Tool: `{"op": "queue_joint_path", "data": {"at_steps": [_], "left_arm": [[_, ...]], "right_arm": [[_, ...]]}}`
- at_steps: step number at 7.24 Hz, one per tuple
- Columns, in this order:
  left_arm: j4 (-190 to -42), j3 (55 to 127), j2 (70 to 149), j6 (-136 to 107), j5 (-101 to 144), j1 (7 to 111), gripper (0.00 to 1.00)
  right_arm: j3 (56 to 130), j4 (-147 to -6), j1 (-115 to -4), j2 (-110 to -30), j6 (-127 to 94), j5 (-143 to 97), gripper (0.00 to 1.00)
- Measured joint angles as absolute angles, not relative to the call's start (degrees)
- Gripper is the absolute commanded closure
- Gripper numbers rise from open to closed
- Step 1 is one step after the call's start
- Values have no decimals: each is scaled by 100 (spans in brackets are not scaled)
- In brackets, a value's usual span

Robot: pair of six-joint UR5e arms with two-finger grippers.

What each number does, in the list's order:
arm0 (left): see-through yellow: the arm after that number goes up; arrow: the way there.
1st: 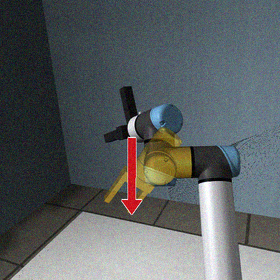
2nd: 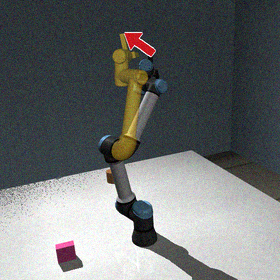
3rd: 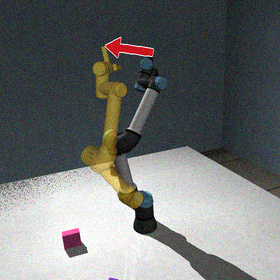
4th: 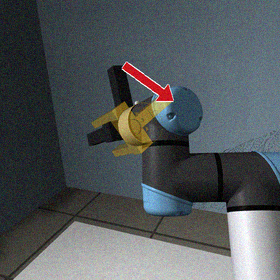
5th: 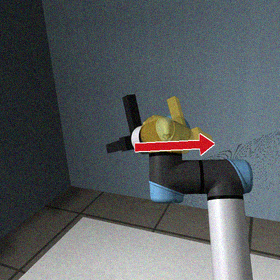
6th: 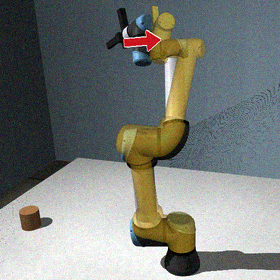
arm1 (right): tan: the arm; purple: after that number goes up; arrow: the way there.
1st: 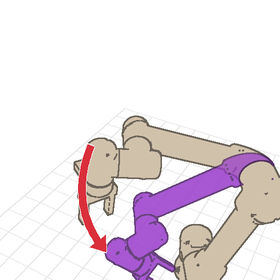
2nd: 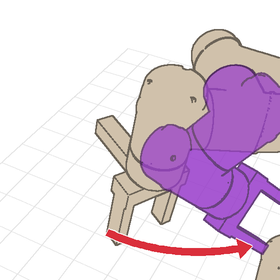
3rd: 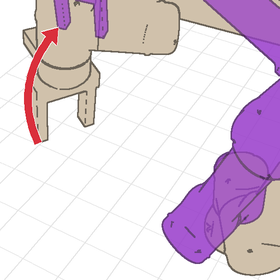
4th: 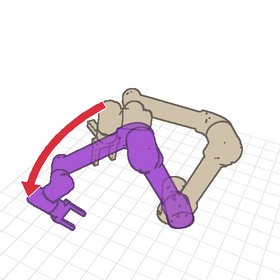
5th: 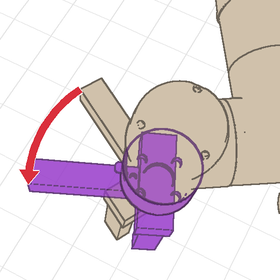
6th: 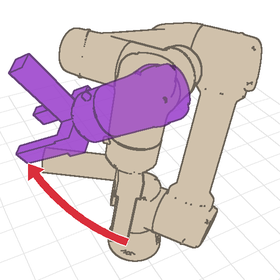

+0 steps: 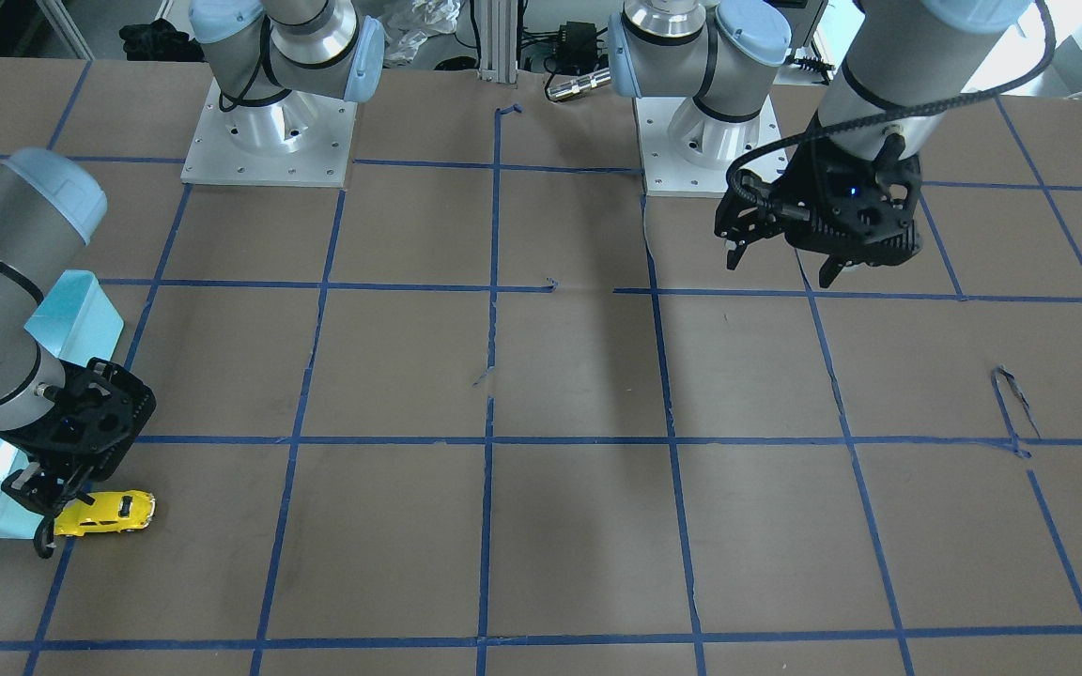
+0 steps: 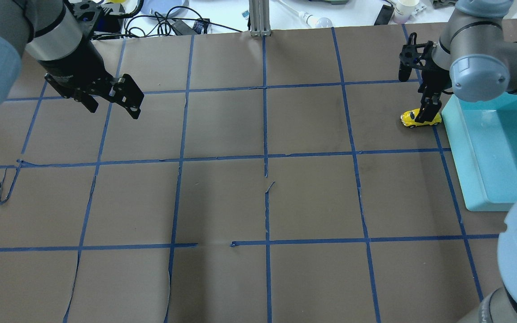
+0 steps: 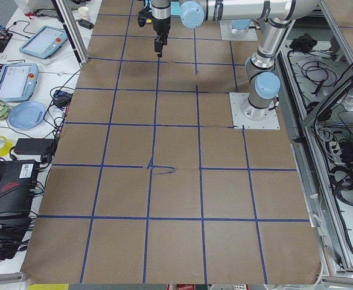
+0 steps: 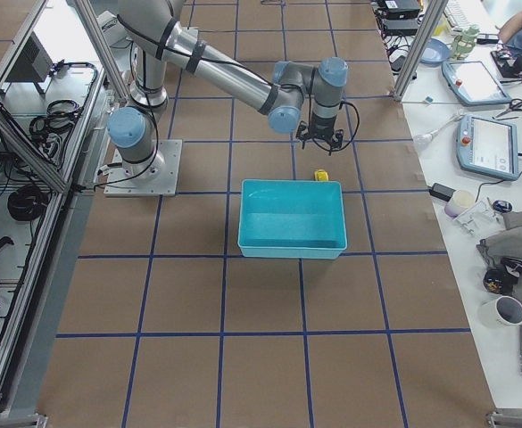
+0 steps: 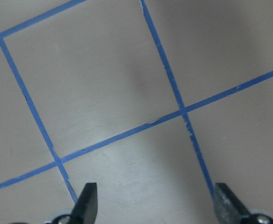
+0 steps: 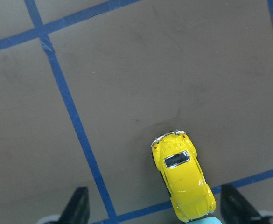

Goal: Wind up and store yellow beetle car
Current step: 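Grasp the yellow car with the right gripper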

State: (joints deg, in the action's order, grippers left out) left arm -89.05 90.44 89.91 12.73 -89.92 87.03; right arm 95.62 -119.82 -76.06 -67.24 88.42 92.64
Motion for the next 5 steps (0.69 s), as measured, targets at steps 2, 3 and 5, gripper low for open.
{"op": "queue_joint_path", "data": {"at_steps": [2,3,5], "left_arm": [[-9107,8909,8800,736,-9041,8724,3],[-9097,8890,8796,637,-9038,8722,3],[-9010,8874,8796,575,-9025,8719,0]], "right_arm": [[9562,-12244,-7428,-6378,9478,9264,0],[9563,-12306,-7333,-6238,9586,9265,0],[9562,-12427,-7275,-6036,9636,9267,5]]}}
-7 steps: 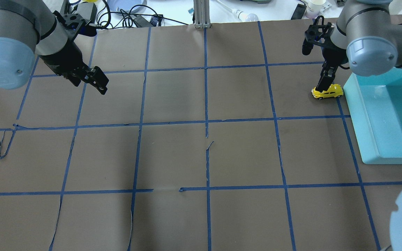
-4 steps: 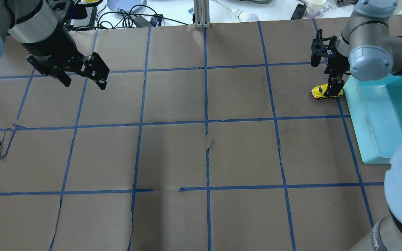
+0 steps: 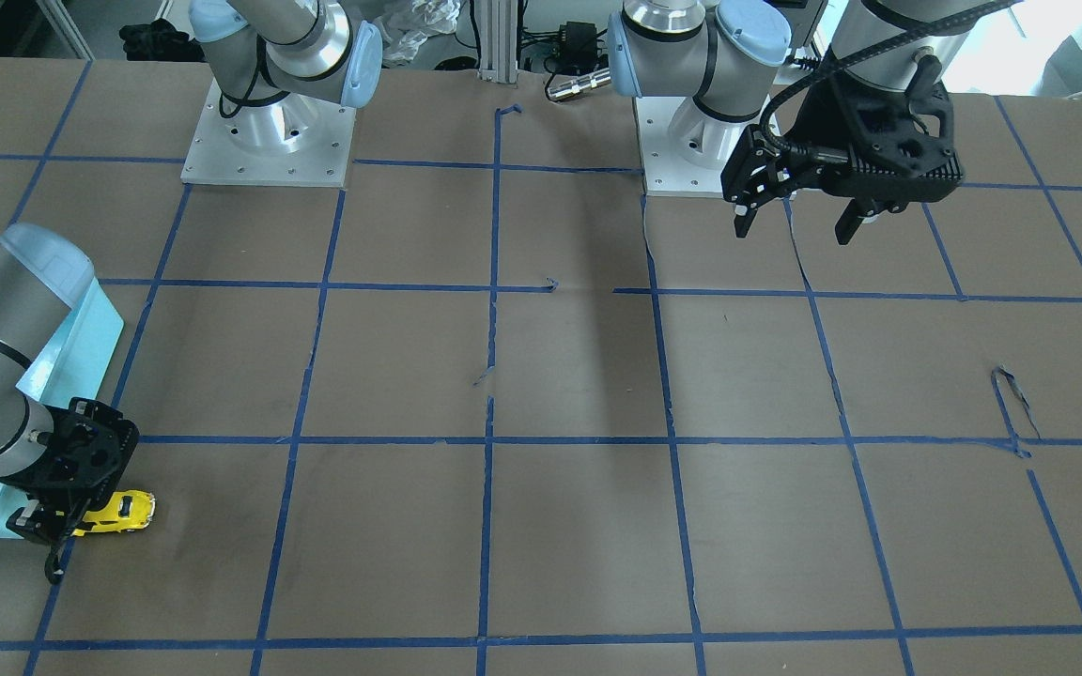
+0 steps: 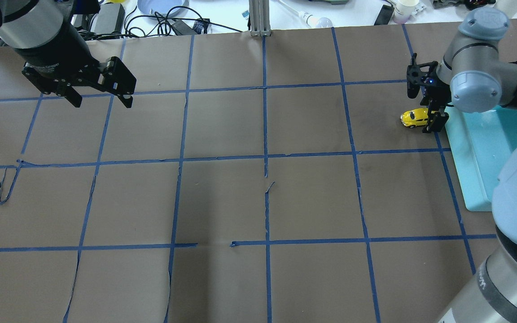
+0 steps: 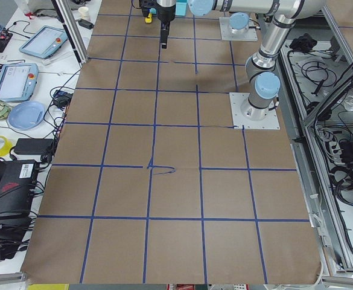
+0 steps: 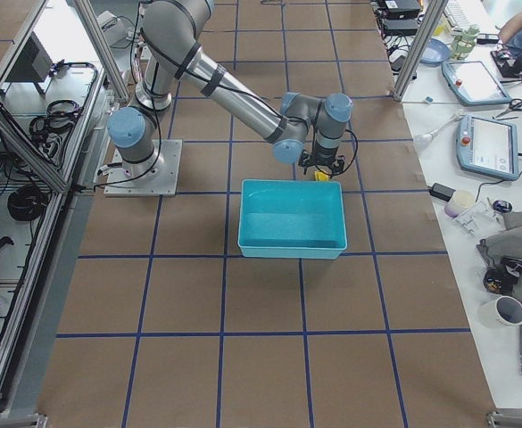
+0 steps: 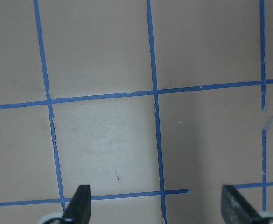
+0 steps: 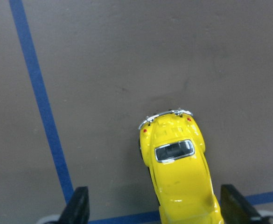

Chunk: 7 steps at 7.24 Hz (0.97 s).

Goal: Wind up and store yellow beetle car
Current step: 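Grasp the yellow car with the right gripper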

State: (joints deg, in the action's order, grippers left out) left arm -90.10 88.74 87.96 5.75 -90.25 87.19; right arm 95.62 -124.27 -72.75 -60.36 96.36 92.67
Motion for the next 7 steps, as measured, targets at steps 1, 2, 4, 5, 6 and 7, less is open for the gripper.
{"op": "queue_joint_path", "data": {"at_steps": [1,2,4,5,6,7], "left_arm": [[-8946,8875,8788,568,-9037,8719,0],[-8877,8879,8779,574,-9049,8719,0],[-8804,8907,8750,590,-9062,8719,0],[-8799,8921,8736,600,-9067,8719,0],[-8798,8926,8732,604,-9071,8719,0],[-8798,8923,8729,606,-9074,8719,0]], "right_arm": [[9561,-12484,-7272,-5965,9640,9260,5],[9557,-12572,-7270,-5884,9641,9257,29],[9557,-12643,-7269,-5789,9655,9263,100],[9549,-12617,-7269,-5797,9680,9265,100],[9532,-12572,-7280,-5816,9688,9243,100],[9512,-12539,-7301,-5883,9676,9156,100]]}}
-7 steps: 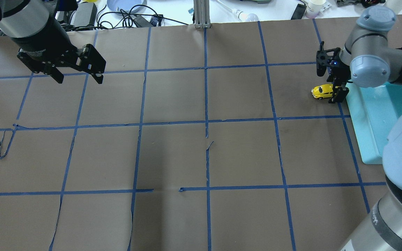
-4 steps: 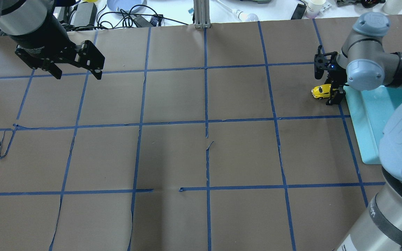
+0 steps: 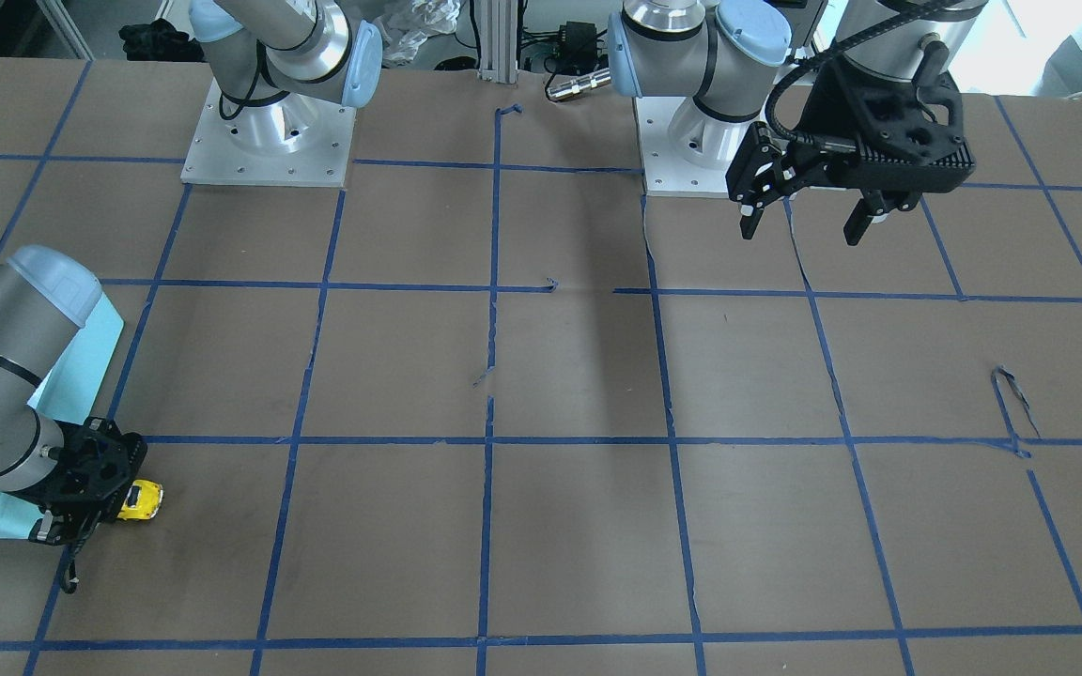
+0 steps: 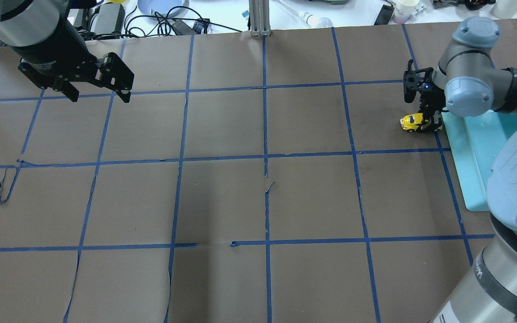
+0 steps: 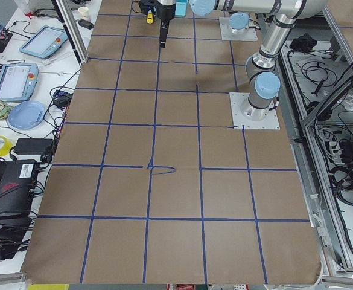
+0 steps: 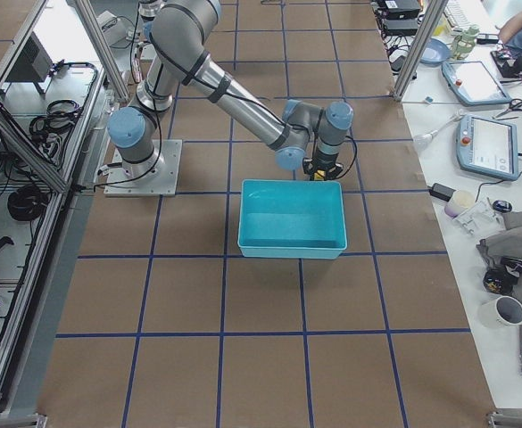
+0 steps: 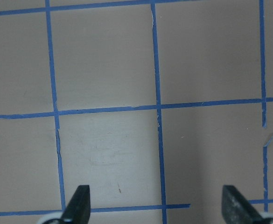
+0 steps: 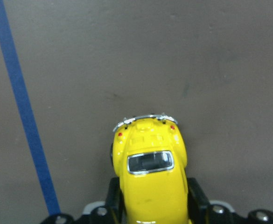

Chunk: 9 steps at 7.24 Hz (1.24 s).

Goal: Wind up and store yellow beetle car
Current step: 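Grasp the yellow car with the right gripper, then lift the car with the right gripper over the blue bin, then lower the car into the blue bin and open the right gripper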

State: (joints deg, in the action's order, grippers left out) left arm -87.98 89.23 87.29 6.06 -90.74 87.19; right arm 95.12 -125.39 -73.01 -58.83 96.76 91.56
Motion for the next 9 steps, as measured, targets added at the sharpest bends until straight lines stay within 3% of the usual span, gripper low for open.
{"op": "queue_joint_path", "data": {"at_steps": [3,5,7,9], "left_arm": [[-8798,8890,8727,641,-9076,8706,0],[-8798,8881,8728,657,-9068,8706,0],[-8798,8881,8728,659,-9070,8704,0],[-8798,8881,8728,659,-9070,8706,0]], "right_arm": [[9402,-12279,-7470,-6621,9612,8793,100],[8889,-11297,-7461,-7025,9612,8851,100],[8600,-10423,-6953,-7251,9719,9105,100],[8765,-10252,-6147,-7289,10497,9208,100]]}}
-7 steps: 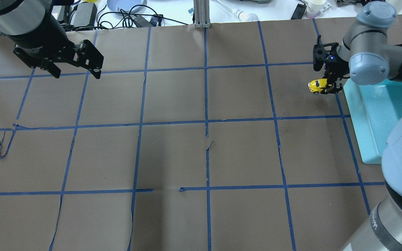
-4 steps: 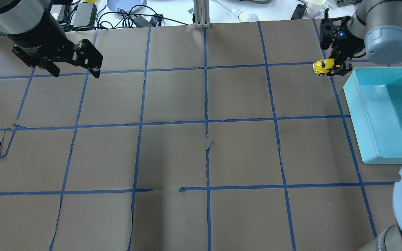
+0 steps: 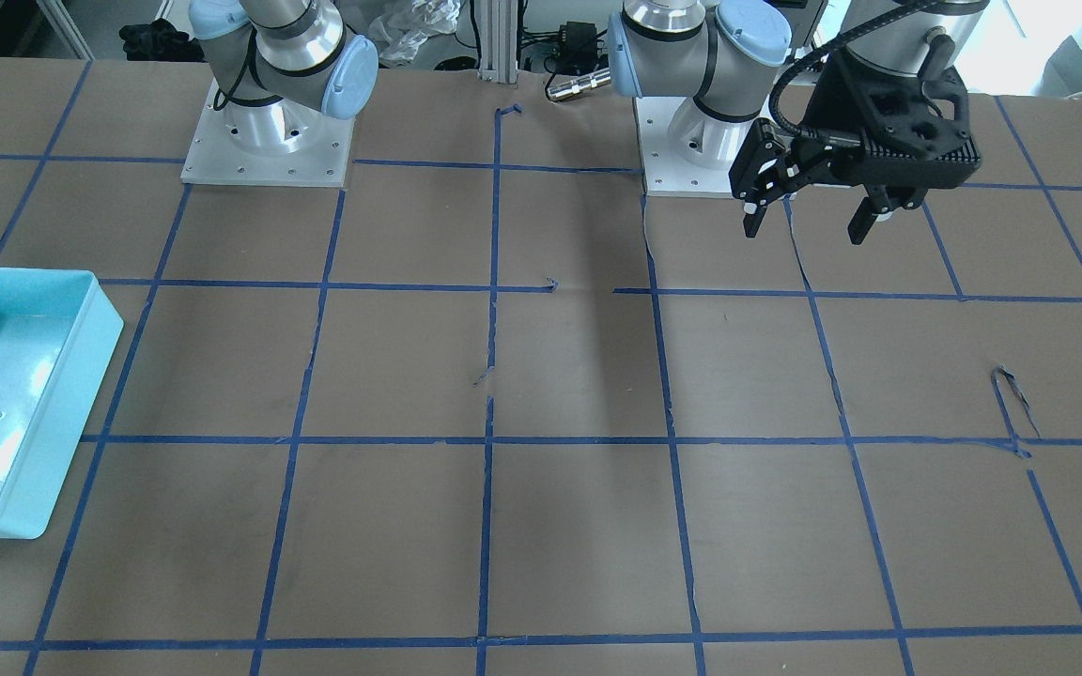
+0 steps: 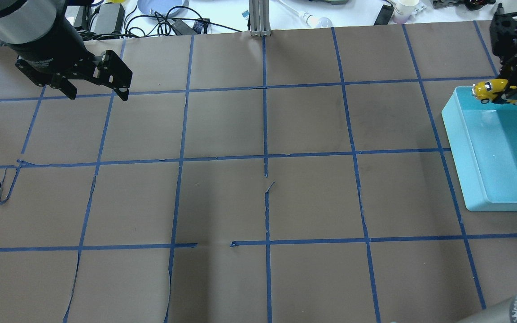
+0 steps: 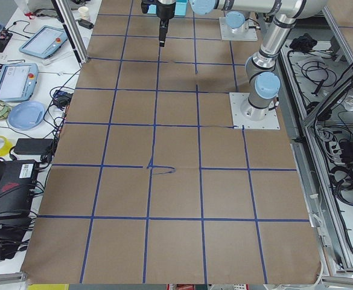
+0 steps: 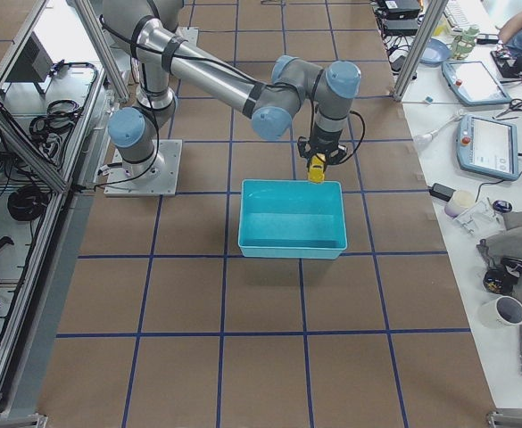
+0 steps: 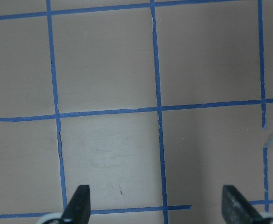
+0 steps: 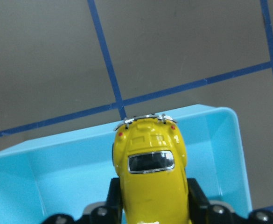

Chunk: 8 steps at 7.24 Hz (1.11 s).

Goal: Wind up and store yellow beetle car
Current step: 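Lower the car into the blue bin and open the right gripper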

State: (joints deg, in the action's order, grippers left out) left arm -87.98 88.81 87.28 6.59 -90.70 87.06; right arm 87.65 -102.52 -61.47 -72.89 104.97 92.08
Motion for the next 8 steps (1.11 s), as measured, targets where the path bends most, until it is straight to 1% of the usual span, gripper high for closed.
{"op": "queue_joint_path", "data": {"at_steps": [3,4,5,6,7,8], "left_arm": [[-8798,8885,8728,659,-9070,8708,0],[-8798,8888,8728,659,-9070,8708,0],[-8798,8891,8728,659,-9070,8710,0],[-8798,8893,8728,659,-9070,8710,0],[-8798,8894,8728,659,-9070,8710,0],[-8798,8894,8728,659,-9070,8710,0]], "right_arm": [[9509,-10866,-5534,-7111,11054,9479,100],[9657,-11127,-5481,-6970,11066,9541,92],[9725,-11279,-5460,-6835,11053,9566,77],[9751,-11389,-5453,-6716,11048,9571,55],[9758,-11455,-5451,-6632,11050,9560,1],[9755,-11478,-5450,-6610,11043,9528,0]]}}
